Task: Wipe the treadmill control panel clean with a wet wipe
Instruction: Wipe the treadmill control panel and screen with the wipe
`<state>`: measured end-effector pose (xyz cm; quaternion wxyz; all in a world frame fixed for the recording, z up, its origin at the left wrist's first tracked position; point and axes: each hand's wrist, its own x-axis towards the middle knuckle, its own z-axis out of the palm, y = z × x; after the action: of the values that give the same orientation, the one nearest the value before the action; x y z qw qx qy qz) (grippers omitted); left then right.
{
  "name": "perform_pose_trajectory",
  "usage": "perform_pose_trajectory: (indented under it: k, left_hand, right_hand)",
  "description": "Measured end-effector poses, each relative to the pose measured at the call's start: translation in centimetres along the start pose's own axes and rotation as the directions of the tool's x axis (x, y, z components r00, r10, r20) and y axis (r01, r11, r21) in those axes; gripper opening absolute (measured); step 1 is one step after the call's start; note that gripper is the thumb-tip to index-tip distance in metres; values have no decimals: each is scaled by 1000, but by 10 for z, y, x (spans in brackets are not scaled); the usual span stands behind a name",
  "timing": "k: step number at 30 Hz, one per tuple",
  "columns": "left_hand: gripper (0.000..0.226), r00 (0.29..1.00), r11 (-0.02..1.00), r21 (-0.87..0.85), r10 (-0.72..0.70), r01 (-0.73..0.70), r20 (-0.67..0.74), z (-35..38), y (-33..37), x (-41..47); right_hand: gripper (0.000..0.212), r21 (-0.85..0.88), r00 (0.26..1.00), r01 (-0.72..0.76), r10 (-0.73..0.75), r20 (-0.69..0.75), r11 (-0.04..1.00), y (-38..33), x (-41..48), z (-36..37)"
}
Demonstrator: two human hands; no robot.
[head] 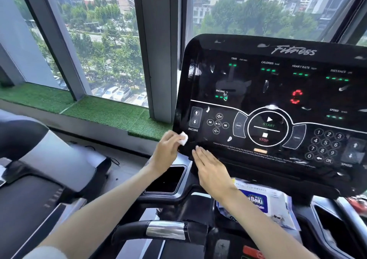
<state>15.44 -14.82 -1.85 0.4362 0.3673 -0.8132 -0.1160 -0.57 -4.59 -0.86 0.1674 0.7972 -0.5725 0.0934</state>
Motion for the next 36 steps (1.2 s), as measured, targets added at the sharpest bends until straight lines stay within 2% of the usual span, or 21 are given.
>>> perform_pose_trajectory:
  k: [2, 3, 4, 6, 7, 9, 11, 15, 17, 19, 21, 23, 25, 27, 28, 30, 31, 32, 33, 35, 36]
  left_hand:
    - [23, 961, 977, -44, -212, 208, -177, 1, 5, 4]
    - [23, 950, 968, -46, -250, 246, -187, 5, 9, 2]
    - [24, 966, 976, -22, -216, 216, -142, 11, 15, -2]
    - [27, 999, 999, 14, -38, 38, -12, 18, 21, -15]
    - [26, 1000, 1000, 17, -6, 6, 0, 18, 19, -16]
    - [21, 979, 987, -24, -159, 158, -127, 16, 14, -12]
    - [19, 920, 946, -66, -324, 317, -221, 15, 19, -10]
    - [28, 995, 994, -41, -100, 100, 7, 24, 31, -26]
    - [24, 974, 977, -72, -208, 202, -90, 23, 24, -24]
    - [15, 901, 929, -115, -368, 351, -227, 23, 26, -24]
    - [15, 944, 955, -79, -296, 287, -145, 28, 33, -31]
    - [17, 989, 988, -36, -148, 147, -17, 28, 33, -37]
    - [15, 969, 973, -37, -230, 227, -94, 24, 22, -32]
    - [14, 885, 915, -72, -401, 396, -236, 19, 17, -29]
    - [16, 889, 915, -63, -402, 398, -221, 19, 17, -30]
    - [24, 977, 978, 9, -207, 208, -44, 22, 22, -39]
    - [27, 994, 993, 26, -112, 111, 17, 21, 21, -40]
    - [28, 996, 996, 24, -91, 91, 22, 17, 16, -36]
    - [28, 989, 989, 7, -146, 146, -30, 13, 12, -27]
    - [26, 923, 947, -36, -319, 319, -217, 4, 5, -10]
    - [26, 920, 946, -31, -322, 324, -225, 2, 6, -6]
  right_hand:
    - [61, 1, 1000, 0, 0, -4, 1000, -1, 0, 2]
    - [55, 8, 1000, -2, 2, -15, 1000, -1, 0, 2]
    - [53, 25, 1000, -12, 13, -13, 1000, -1, 0, 1]
    - [59, 68, 1000, -29, 30, -3, 997, 1, 2, -1]
    - [59, 86, 999, -37, 38, -13, 996, 2, 3, -2]
    - [56, 124, 997, -52, 58, -47, 991, 3, 2, -5]
    - [54, 149, 994, -60, 73, -82, 987, 2, 1, -5]
    - [55, 196, 989, -62, 87, -119, 979, 5, 1, -7]
    - [56, 230, 988, -69, 99, -120, 971, 7, 2, -9]
    - [50, 224, 986, -72, 103, -131, 972, 6, 2, -7]
    - [40, 221, 983, -77, 112, -148, 972, 4, 3, -4]
    - [47, 227, 984, -82, 115, -135, 970, 3, 3, -2]
    - [49, 227, 983, -87, 120, -137, 970, 2, 3, -2]
    - [43, 236, 979, -89, 129, -160, 968, 0, 4, -2]
    - [42, 245, 977, -90, 134, -168, 965, -1, 5, -2]
    - [39, 248, 974, -92, 139, -178, 964, 0, 5, -3]
    - [37, 243, 974, -89, 136, -182, 966, 1, 6, -3]
    - [35, 249, 973, -84, 133, -188, 965, 2, 7, -4]
    - [33, 261, 972, -78, 132, -195, 962, 4, 8, -5]
    - [36, 270, 970, -78, 136, -202, 960, 4, 9, -4]
    - [35, 263, 969, -81, 138, -206, 961, 3, 9, -3]
